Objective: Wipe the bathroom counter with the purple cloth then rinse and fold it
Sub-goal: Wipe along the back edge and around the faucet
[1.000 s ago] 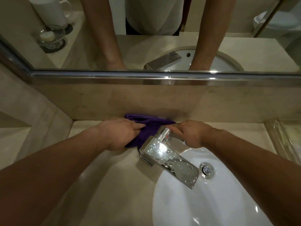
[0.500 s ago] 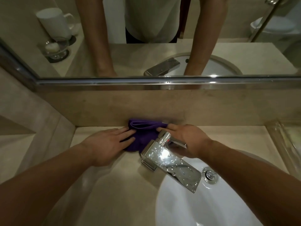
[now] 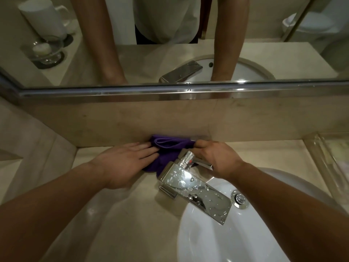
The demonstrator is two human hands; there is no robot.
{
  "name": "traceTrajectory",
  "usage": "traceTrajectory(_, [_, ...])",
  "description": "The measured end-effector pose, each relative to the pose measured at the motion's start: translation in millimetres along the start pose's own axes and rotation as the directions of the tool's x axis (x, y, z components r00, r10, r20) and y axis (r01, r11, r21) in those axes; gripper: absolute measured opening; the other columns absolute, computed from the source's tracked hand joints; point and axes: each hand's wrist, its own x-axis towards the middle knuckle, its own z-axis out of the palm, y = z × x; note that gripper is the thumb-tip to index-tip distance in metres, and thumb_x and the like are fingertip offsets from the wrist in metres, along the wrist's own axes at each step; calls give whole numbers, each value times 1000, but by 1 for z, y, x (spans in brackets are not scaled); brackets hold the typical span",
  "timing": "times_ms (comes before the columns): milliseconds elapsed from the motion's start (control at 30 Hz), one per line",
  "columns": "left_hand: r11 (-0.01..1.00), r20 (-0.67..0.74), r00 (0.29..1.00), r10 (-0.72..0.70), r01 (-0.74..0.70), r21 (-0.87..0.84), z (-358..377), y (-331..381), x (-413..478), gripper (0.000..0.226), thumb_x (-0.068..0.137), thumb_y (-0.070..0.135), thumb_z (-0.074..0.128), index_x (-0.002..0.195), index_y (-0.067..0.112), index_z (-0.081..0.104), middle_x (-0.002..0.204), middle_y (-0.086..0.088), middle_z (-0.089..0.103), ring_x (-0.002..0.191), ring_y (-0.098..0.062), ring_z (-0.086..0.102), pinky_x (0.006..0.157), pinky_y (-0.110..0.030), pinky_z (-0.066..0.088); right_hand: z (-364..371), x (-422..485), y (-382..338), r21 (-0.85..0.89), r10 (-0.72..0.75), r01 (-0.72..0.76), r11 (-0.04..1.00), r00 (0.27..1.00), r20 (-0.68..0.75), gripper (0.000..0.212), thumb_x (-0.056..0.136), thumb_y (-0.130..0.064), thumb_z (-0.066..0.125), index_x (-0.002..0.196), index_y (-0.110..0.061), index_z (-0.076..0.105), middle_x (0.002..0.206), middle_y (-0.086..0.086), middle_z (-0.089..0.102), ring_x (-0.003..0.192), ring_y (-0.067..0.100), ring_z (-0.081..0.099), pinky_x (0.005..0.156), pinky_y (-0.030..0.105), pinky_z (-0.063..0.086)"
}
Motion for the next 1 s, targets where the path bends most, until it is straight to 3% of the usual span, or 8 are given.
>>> traceTrajectory(300, [998, -71, 998, 3, -8, -69, -17, 16, 10, 79, 92, 22, 47, 157, 22, 2, 165, 8, -8, 151, -12, -7, 122, -29, 6, 7, -17, 8, -12, 77, -78, 997, 995, -65, 52, 86, -32, 70, 137, -36, 56, 121, -8, 59, 105, 20, 62, 75, 25, 39])
traceTrajectory(400, [994, -88, 996, 3, -12, -104, -19, 14, 9, 78, 92, 20, 48, 157, 25, 6, 165, 10, -6, 151, -11, -2, 120, -28, 10, 13, -22, 13, -19, 96, -98, 995, 992, -78, 46, 88, -33, 68, 132, -35, 60, 116, -7, 62, 100, 21, 64, 72, 27, 42])
traceTrajectory(467, [990, -132, 991, 2, -21, -141, -16, 11, 5, 75, 92, 18, 48, 157, 26, 12, 165, 10, -2, 151, -11, 5, 119, -28, 17, 17, -30, 17, -8, 111, -113, 994, 986, -121, 35, 89, -34, 57, 123, -30, 67, 103, -3, 65, 86, 26, 66, 64, 32, 49])
traceTrajectory(567, [978, -199, 980, -32, -11, -209, -6, 10, -4, 71, 93, 18, 47, 156, 30, 17, 165, 12, 2, 150, -10, 11, 116, -28, 24, 19, -37, 19, -30, 106, -115, 993, 973, -203, 48, 82, -38, 34, 108, -25, 72, 86, -1, 64, 69, 28, 64, 50, 35, 51])
traceTrajectory(700, [972, -154, 987, -51, 14, -234, 7, 10, -6, 76, 93, 23, 47, 156, 35, 5, 165, 10, -2, 150, -11, 12, 117, -29, 25, 18, -41, 10, -103, 133, -161, 982, 962, -237, 47, 81, -33, 30, 102, -27, 72, 81, -4, 61, 62, 27, 61, 43, 30, 43])
traceTrajectory(800, [970, -66, 996, -63, 45, -237, 8, 10, 4, 84, 90, 25, 51, 156, 35, 0, 165, 8, 1, 149, -13, 16, 116, -30, 28, 17, -40, 0, -88, 187, -207, 974, 963, -193, 51, 81, -34, 28, 106, -28, 71, 86, -4, 63, 67, 27, 62, 50, 28, 39])
traceTrajectory(900, [968, -88, 993, -83, 59, -244, 1, 4, 5, 79, 88, 24, 54, 154, 40, 14, 159, 13, 20, 138, -15, 36, 105, -32, 40, 7, -29, 1, -109, 139, -156, 982, 979, -151, 30, 79, -35, 57, 104, -25, 71, 88, -1, 64, 75, 29, 64, 59, 30, 44])
traceTrajectory(1000, [966, -221, 969, -112, 55, -252, -8, 10, 7, 59, 89, 40, 58, 143, 37, 34, 134, 11, 44, 118, -16, 49, 86, -31, 43, 8, -26, 2, -97, 45, -62, 993, 985, -169, 51, 82, -55, 53, 123, -24, 62, 105, 0, 65, 85, 26, 62, 70, 37, 51])
